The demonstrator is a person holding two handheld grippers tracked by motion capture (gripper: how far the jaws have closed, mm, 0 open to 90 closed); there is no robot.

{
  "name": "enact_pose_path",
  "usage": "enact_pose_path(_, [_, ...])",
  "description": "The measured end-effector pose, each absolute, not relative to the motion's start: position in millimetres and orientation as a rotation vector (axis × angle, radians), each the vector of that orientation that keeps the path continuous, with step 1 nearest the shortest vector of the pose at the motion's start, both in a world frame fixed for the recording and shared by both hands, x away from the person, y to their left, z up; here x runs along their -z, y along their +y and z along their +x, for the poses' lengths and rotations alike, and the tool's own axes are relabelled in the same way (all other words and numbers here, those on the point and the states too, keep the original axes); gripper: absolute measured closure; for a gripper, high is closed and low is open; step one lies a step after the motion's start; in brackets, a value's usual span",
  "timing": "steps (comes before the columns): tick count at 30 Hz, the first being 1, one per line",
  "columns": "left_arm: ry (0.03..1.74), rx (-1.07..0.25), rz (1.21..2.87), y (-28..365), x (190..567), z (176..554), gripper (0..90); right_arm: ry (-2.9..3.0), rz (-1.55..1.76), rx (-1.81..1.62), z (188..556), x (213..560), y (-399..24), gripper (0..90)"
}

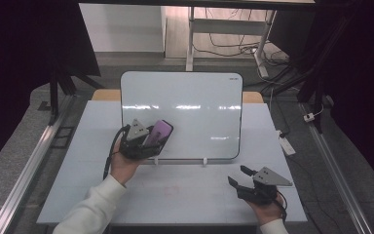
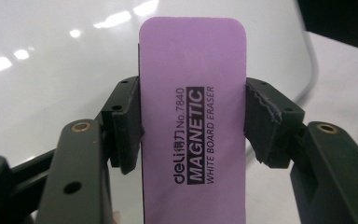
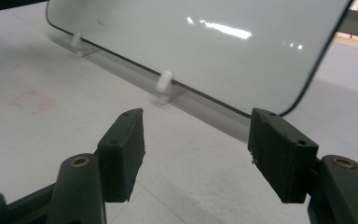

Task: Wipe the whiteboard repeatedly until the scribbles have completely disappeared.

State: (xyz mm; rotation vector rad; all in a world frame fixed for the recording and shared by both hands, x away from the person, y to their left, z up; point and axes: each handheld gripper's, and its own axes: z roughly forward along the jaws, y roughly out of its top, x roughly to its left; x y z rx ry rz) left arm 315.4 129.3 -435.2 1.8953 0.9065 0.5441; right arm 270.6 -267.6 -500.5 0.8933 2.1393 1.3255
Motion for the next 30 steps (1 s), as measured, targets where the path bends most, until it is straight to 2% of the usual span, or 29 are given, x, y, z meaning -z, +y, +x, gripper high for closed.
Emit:
enact_pose_path(15, [0.853, -0.438, 1.932, 118.6, 459.3, 297.2, 41.8, 2.188, 0.84, -1.349, 264.4, 500.4, -247.3, 35.4])
enact_pose_path(30, [0.804, -0.328, 1.918, 95.9, 460.4, 296.5, 41.8, 2.209, 0.822, -1.405, 260.2, 498.6, -232.3, 35.4])
